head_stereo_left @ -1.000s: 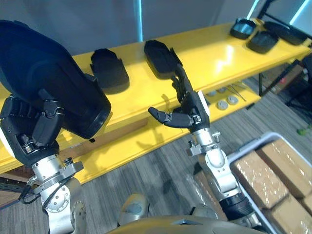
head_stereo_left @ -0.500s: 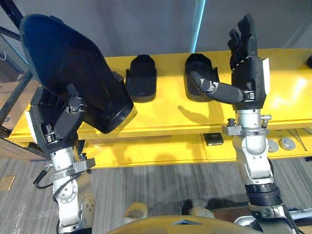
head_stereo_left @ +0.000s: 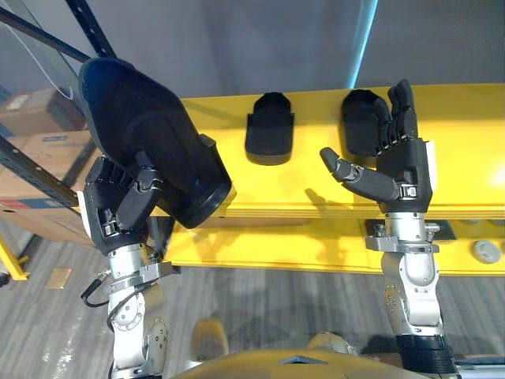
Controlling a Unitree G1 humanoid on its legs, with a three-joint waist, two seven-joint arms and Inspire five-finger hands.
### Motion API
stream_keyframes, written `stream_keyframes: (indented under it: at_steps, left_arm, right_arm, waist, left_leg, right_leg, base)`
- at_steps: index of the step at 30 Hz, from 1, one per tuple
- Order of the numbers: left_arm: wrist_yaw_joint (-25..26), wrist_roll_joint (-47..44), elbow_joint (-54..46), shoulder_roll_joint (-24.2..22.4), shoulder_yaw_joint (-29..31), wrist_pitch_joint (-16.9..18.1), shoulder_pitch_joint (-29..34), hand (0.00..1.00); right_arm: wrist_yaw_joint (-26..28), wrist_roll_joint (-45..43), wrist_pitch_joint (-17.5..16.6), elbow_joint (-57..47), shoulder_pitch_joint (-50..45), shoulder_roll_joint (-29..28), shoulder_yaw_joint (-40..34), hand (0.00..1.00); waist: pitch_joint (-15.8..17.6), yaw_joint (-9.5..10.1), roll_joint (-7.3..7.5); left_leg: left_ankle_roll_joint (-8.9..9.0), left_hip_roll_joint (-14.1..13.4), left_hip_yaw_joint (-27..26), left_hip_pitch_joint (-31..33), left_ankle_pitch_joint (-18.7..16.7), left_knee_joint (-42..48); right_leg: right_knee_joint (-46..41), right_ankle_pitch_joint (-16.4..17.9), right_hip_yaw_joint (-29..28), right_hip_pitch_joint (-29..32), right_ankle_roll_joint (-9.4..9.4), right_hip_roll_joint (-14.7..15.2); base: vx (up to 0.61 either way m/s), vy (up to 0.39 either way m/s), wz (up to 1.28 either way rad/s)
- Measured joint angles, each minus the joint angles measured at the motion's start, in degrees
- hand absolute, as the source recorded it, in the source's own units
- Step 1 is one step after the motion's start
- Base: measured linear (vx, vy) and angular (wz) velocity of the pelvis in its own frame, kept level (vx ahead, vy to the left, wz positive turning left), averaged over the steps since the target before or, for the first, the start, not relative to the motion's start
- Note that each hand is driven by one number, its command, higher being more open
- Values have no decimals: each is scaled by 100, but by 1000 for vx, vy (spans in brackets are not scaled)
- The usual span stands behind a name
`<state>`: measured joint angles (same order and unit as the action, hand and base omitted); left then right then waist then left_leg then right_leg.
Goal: Walk over and take three plastic housings, then place them on the shelf
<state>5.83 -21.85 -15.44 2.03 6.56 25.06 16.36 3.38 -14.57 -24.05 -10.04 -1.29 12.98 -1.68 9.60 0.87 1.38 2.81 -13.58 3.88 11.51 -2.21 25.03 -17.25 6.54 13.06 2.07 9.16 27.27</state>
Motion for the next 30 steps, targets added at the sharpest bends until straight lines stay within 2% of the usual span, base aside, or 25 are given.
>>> stream_keyframes:
  at_steps: [1, 2, 3, 4, 5, 6, 7, 8, 9, 10, 11, 12, 13, 14, 16, 18, 20, 21, 25, 27, 30]
  left_arm:
    - [0, 18, 27, -3, 0, 4, 5, 0]
    - [-5, 43, 26, -3, 0, 22, 10, 0]
    - [-74, 73, 25, -1, -2, 67, 13, 0]
    - [-406, -151, 25, 89, 0, 128, 13, 0]
    - [-577, -332, 29, 140, -15, 125, -10, 0]
    - [-869, -631, 67, 231, -39, 100, -48, 0]
    - [-938, -739, 78, 256, -73, 65, -7, 0]
    - [-1018, -797, 83, 293, -123, -69, 36, 0]
    - [-1138, -907, 81, 384, -132, -168, 27, 0]
    - [-1191, -972, 77, 471, -145, -174, 4, 0]
    - [-1288, -1152, 44, 640, -183, -176, -134, 0]
    - [-1300, -1318, 9, 752, -203, -183, -386, 0]
    - [-1352, -1359, -31, 756, -294, -189, -474, 0]
    - [-1352, -1357, -343, 621, -503, -271, -468, 0]
    - [-1362, -1365, -539, 569, -642, -371, -501, 0]
    - [-1473, -1359, -744, 572, -690, -435, -518, 0]
    - [-1645, -1386, -917, 573, -746, -435, -520, 0]
    - [-1884, -1455, -1010, 581, -807, -445, -604, 0]
    - [-2269, -1423, -1105, 592, -1026, -571, -783, 0]
    - [-2273, -1405, -1206, 603, -1023, -652, -788, 0]
    - [-2098, -1152, -1210, 705, -1022, -816, -844, 0]
  right_arm:
    - [-7, -21, -28, 208, 141, 110, 92, 100]
    - [-8, -26, -42, 310, 211, 156, 132, 100]
    - [-9, -19, -41, 415, 282, 236, 183, 100]
    - [-41, 119, -50, 515, 281, 303, 243, 100]
    - [-64, 180, -46, 568, 286, 272, 244, 100]
    - [-102, 314, -34, 742, 328, 168, 329, 100]
    - [-107, 320, -25, 864, 332, 167, 437, 100]
    - [-101, 485, -10, 1000, 329, 167, 599, 100]
    - [-130, 583, -6, 957, 341, 169, 720, 100]
    - [-154, 670, -5, 880, 353, 175, 745, 100]
    - [-245, 746, -3, 590, 403, 235, 740, 100]
    - [-350, 746, -8, 221, 450, 261, 644, 100]
    - [-399, 746, -11, 49, 446, 255, 572, 100]
    - [-495, 747, -58, -275, 383, 253, 266, 100]
    - [-571, 746, -55, -281, 319, 201, 46, 100]
    - [-654, 749, -40, -177, 220, 169, -14, 100]
    - [-662, 759, -39, -163, 167, 168, -15, 100]
    - [-662, 762, -39, -163, 167, 168, -99, 100]
    - [-697, 754, -39, -191, 169, 169, -317, 100]
    - [-674, 744, -38, -215, 165, 170, -400, 100]
    - [-603, 728, 22, -335, 3, 170, -548, 100]
  waist:
    - [-15, 0, -60]
    - [-45, -1, -144]
    - [-104, 10, -299]
    - [-238, -9, -472]
    - [-263, -33, -504]
    - [-151, 21, -322]
    - [-112, 99, -299]
    - [-61, 207, -376]
    - [-60, 182, -369]
    - [-66, 166, -359]
    - [-78, 139, -345]
    - [-81, 76, -338]
    - [-90, 48, -324]
    - [-145, 37, -277]
    - [-155, -13, -288]
    - [-156, -61, -287]
    - [-166, -121, -284]
    - [-175, -137, -282]
    - [-233, -170, -322]
    - [-291, -277, -339]
    - [-345, -281, -326]
  left_leg:
    - [49, 5, 167, -9, 141, 74]
    - [100, 5, 257, -2, 170, 163]
    - [137, 6, 305, -10, 186, 313]
    - [595, -16, 86, -60, -574, 480]
    - [1061, 17, -48, -128, -982, 505]
    - [1091, 162, -324, -66, -1356, 809]
    - [1006, 196, -416, -107, -1443, 818]
    - [793, 166, -588, -195, -1416, 687]
    - [617, 182, -588, -345, -1293, 401]
    - [546, 190, -571, -429, -1206, 222]
    - [418, 278, -535, -508, -1051, -81]
    - [310, 438, -463, -490, -886, -321]
    - [253, 538, -412, -491, -804, -445]
    - [135, 844, -403, -496, -636, -665]
    - [77, 1013, -405, -482, -571, -730]
    - [81, 1032, -426, -503, -512, -808]
    - [113, 1005, -449, -515, -395, -974]
    - [166, 961, -471, -549, -260, -1184]
    - [280, 790, -631, -816, 30, -1809]
    - [311, 744, -665, -859, 93, -1935]
    - [342, 683, -805, -1072, 202, -2188]
  right_leg:
    - [19, -61, -257, 28, 130, 184]
    - [50, -104, -338, 35, 176, 231]
    - [111, -173, -442, 50, 260, 262]
    - [369, -405, -537, -62, 494, 317]
    - [516, -689, -535, -178, 497, 395]
    - [872, -1576, -560, -202, 334, 580]
    - [1085, -2214, -455, -185, 98, 579]
    - [1106, -2876, -104, -105, -197, 479]
    - [446, -2237, 178, -101, -240, 167]
    - [181, -1753, 208, -139, -120, -60]
    - [-131, -927, 232, -169, -6, -551]
    - [-206, -343, 231, -204, 39, -972]
    - [-148, -139, 234, -230, 18, -1122]
    - [271, 77, 372, -415, -164, -1275]
    - [626, 34, 370, -593, -106, -1204]
    - [865, -102, 366, -680, -36, -1222]
    - [1053, -225, 363, -686, -64, -1294]
    - [1204, -321, 347, -672, -100, -1367]
    - [1266, -367, 197, -622, -179, -1528]
    - [1287, -392, 168, -595, -208, -1578]
    - [1288, -409, 49, -601, -229, -1635]
  base:
    - [-25, 545, -30]
    - [-47, 633, -34]
    - [-56, 908, -25]
    - [-38, 936, -16]
    - [-38, 950, -17]
    - [-49, 598, -31]
    - [-103, 705, -50]
    - [-64, 578, -27]
    - [-15, 508, -1]
    - [78, 360, 32]
    - [97, 291, 48]
    - [88, 268, 53]
    - [78, 264, 56]
    - [55, 175, 40]
    - [32, 139, 30]
    - [-19, 62, 3]
    - [-46, -20, -9]
    - [-78, -82, -9]
    - [-66, -77, -18]
    - [-19, -57, -19]
    - [9, -34, -20]
